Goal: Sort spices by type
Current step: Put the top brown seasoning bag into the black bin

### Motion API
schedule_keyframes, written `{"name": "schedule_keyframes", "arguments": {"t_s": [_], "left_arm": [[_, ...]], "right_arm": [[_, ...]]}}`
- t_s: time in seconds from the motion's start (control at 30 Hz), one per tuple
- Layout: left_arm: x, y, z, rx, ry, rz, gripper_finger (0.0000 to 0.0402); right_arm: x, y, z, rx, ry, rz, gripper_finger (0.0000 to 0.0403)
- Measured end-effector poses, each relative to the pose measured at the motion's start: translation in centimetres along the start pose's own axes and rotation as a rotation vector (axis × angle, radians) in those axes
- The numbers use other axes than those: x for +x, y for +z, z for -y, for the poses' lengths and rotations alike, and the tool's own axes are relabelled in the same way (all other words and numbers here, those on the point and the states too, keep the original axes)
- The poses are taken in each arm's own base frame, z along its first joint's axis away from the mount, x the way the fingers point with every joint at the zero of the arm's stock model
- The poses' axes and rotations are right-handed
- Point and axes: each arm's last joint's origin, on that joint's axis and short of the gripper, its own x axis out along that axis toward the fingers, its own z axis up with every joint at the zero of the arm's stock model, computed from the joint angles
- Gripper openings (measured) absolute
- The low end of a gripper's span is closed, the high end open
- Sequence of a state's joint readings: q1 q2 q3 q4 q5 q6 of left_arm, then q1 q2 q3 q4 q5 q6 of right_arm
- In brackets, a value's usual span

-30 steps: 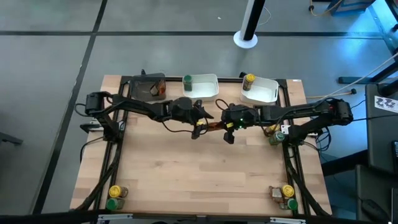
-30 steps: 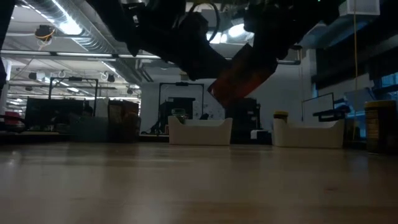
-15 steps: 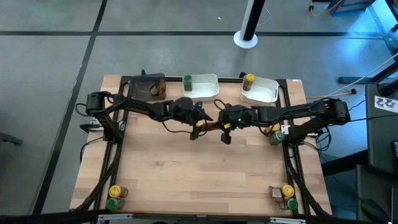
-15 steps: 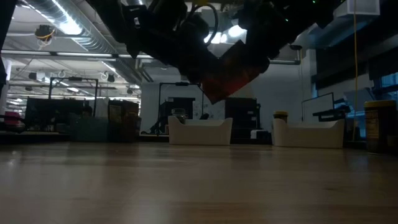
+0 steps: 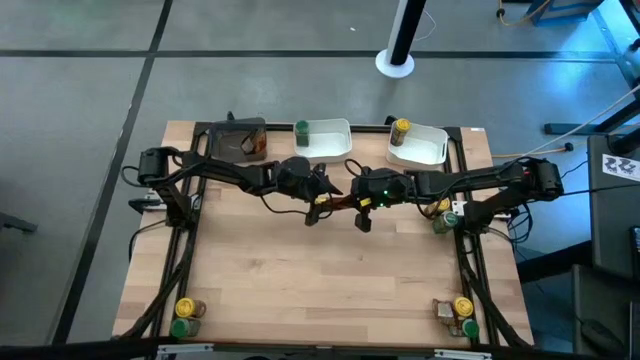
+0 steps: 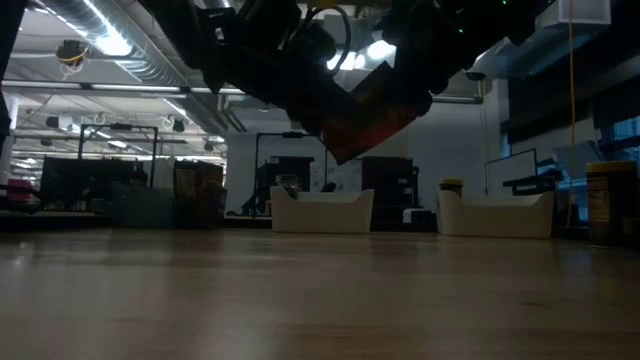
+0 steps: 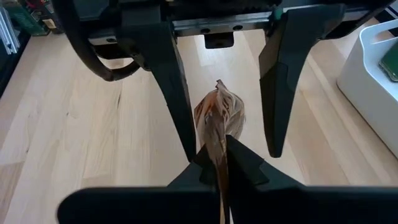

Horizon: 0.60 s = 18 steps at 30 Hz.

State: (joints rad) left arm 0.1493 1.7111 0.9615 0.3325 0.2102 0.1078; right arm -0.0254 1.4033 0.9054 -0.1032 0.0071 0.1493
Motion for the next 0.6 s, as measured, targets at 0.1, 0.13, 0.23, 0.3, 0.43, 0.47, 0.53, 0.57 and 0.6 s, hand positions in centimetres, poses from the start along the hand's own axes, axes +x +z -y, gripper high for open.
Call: {"name": "schedule_keyframes", "arguments": {"t_s": [0.1, 0.13, 0.23, 0.3, 0.43, 0.47, 0.53, 0.57, 0.6], "left_arm": [[0.0, -0.04, 0.0, 0.003, 0.0, -0.004, 0.0186], [0.0, -0.06, 0.01, 0.004, -0.001, -0.005, 0.0177], [0.0, -0.02, 0.0, 0.006, 0.0, -0.001, 0.0146], [0.0, -0.01, 0.0, 0.017, 0.0, 0.0, 0.0126], [0.0, -0.01, 0.02, 0.039, -0.001, 0.0, 0.0089], [0.0, 0.0, 0.03, 0.045, -0.002, 0.0, 0.0081], [0.0, 0.03, 0.03, 0.052, -0.002, 0.004, 0.0066], [0.0, 0.03, 0.03, 0.052, -0.002, 0.005, 0.0059], [-0.01, 0.03, 0.04, 0.052, -0.004, 0.006, 0.0052]], "right_arm": [[0.0, 0.0, 0.0, 0.0, 0.0, 0.0, 0.0009], [0.0, 0.0, 0.0, 0.0, 0.0, 0.0, 0.0009], [-0.01, 0.01, 0.0, 0.0, 0.0, 0.0, 0.0009], [-0.01, 0.01, 0.0, 0.001, 0.0, 0.001, 0.0009], [-0.02, 0.01, -0.03, 0.005, 0.013, -0.001, 0.0009], [-0.02, 0.01, -0.04, 0.005, 0.018, -0.002, 0.0009], [-0.02, 0.02, -0.04, 0.017, 0.022, 0.0, 0.0009], [-0.02, 0.04, -0.05, 0.041, 0.024, 0.002, 0.0009], [-0.03, 0.06, -0.06, 0.068, 0.025, 0.003, 0.0009]]}}
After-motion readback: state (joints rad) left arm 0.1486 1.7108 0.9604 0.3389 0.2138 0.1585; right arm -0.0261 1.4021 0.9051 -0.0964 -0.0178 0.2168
